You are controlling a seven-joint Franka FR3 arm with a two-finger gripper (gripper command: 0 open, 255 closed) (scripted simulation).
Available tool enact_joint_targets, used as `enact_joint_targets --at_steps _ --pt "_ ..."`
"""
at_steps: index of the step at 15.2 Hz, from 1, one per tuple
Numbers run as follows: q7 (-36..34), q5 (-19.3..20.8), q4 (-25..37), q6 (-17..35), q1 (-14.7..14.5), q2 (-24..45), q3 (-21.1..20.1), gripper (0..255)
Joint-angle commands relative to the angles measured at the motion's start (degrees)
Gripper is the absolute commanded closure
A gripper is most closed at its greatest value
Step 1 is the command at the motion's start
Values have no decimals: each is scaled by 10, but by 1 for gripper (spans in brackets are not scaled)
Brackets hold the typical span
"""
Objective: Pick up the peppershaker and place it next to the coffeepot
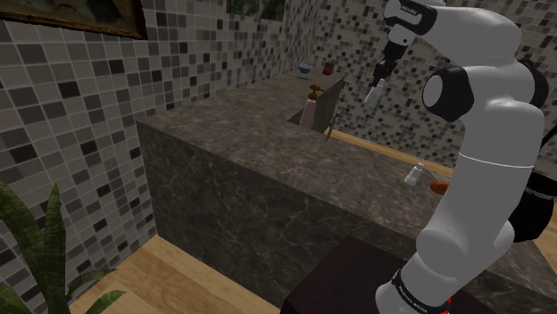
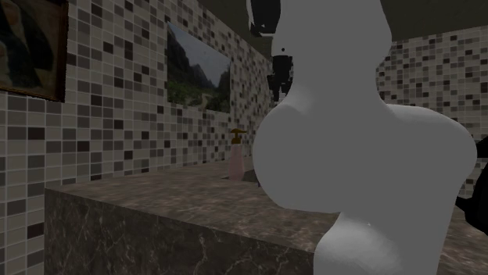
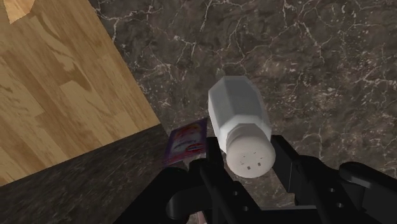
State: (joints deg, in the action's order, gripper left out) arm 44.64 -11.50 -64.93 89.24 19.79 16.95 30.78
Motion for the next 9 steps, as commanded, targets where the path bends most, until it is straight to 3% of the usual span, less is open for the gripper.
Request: enact_joint_targets --at_steps 1,5,9 --pt "0 -4 19 -13 4 7 0 255" --pt "10 49 -117 28 -21 -99 10 255" --pt "16 96 -215 48 -27 -191 13 255"
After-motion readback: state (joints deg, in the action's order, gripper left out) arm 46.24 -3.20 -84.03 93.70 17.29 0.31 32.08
